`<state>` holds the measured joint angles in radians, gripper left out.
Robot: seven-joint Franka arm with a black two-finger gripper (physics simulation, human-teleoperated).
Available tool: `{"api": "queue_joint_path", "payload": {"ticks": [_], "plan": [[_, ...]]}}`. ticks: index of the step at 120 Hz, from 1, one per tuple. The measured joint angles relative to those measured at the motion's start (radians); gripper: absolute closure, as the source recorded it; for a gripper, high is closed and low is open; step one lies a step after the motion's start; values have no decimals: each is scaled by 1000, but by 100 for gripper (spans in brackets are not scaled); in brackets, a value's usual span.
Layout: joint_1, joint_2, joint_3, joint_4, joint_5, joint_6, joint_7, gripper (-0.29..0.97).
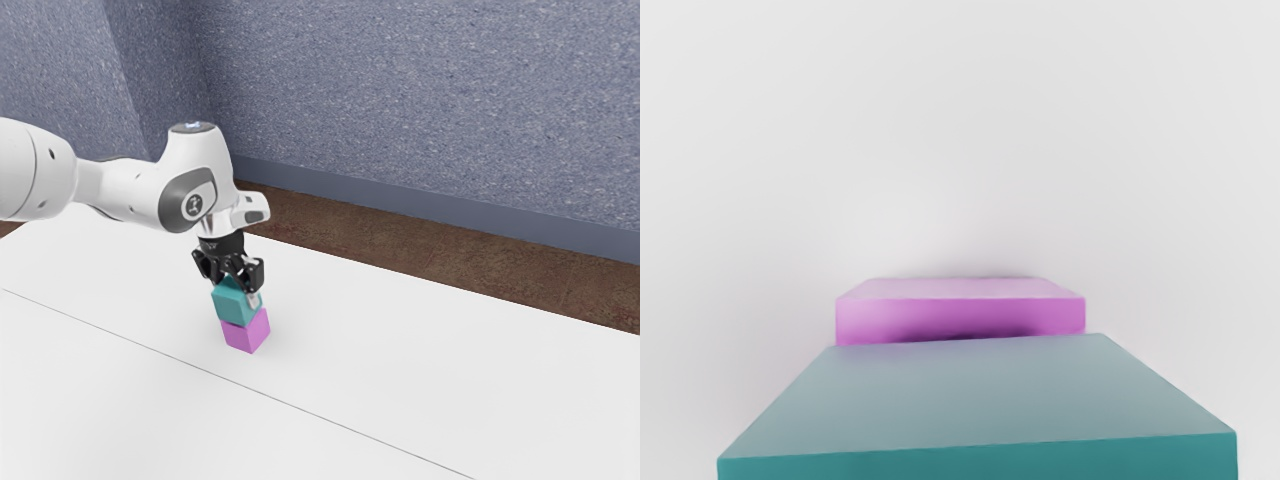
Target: Pick up the blue block with one arm, and put the blue block on the pink block with one arm
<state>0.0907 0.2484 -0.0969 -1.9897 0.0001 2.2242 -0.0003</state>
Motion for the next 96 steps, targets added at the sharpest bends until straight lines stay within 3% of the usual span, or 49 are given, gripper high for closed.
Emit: {"api": "queue_joint_path", "payload": {"ticks": [96], "plan": [[15,21,5,25,-18,-20,100,37]]}}
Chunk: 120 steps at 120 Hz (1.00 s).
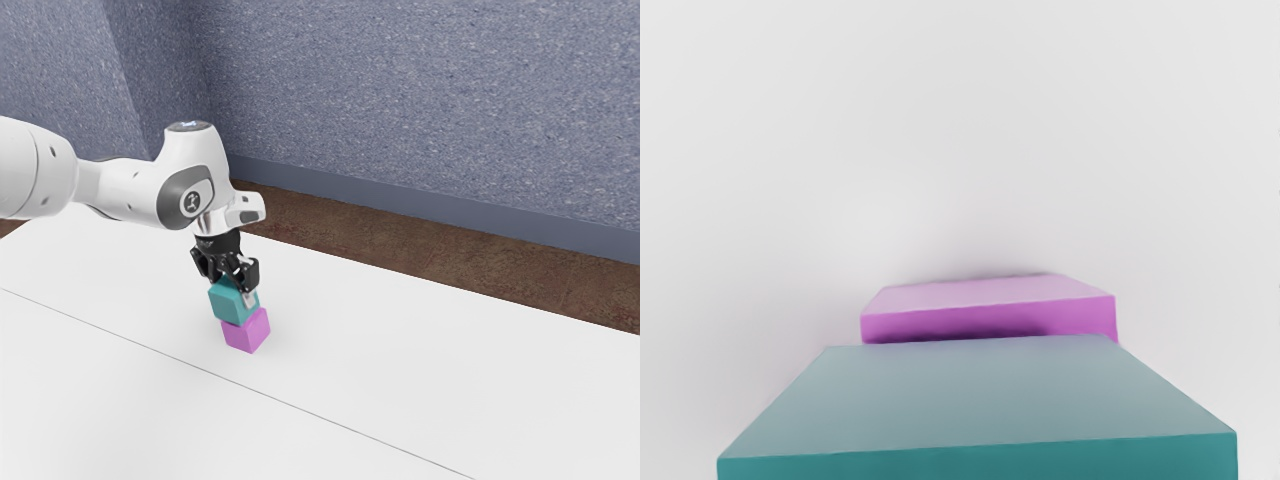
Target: Pick up the blue block with one arm, and put the blue block on the pink block with one arm
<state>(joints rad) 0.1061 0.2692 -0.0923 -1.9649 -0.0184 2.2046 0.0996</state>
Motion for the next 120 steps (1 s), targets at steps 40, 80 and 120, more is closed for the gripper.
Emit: {"api": "queue_joint_path", "payload": {"ticks": [40,80,120], "plan": [[0,7,0,16,-19,-4,24,37],[0,6,1,10,-23,-4,15,37],[0,6,2,9,-22,-4,-2,37]]}}
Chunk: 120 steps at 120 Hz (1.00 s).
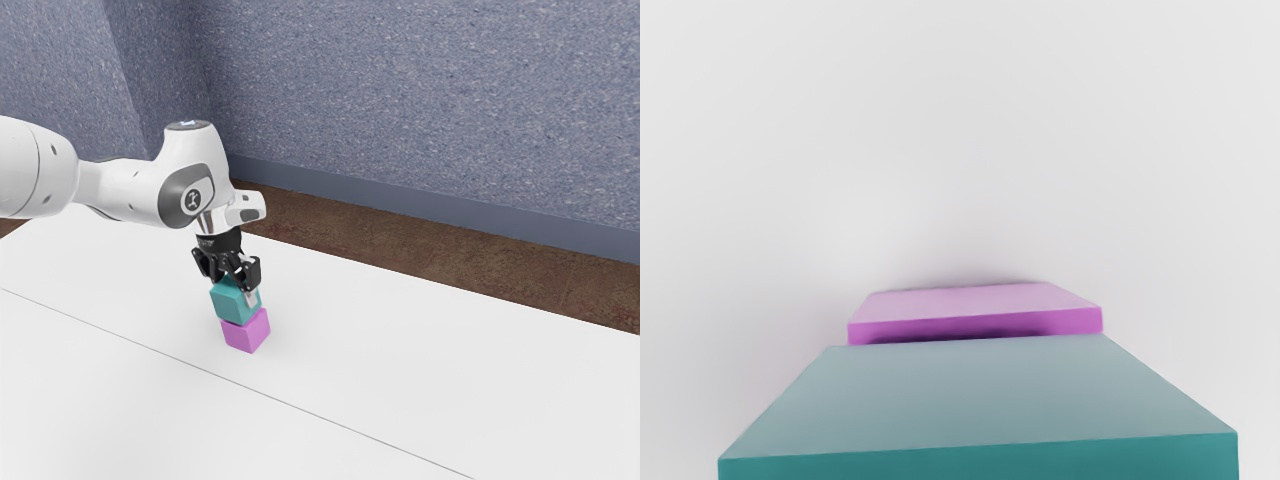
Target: Pick up the blue block with one arm, and put the blue block on the pink block with one arm
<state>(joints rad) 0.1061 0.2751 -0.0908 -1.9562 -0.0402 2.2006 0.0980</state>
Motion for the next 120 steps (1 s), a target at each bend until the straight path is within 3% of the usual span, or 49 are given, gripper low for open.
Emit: {"api": "queue_joint_path", "payload": {"ticks": [11,44,75,97,120], "plan": [[0,1,0,0,0,0,-3,37],[0,3,0,0,-13,-2,8,11],[0,-25,0,-1,-16,-8,16,3],[-1,-215,-3,-13,-19,-79,17,1],[-10,-437,49,12,-13,-298,6,1]]}}
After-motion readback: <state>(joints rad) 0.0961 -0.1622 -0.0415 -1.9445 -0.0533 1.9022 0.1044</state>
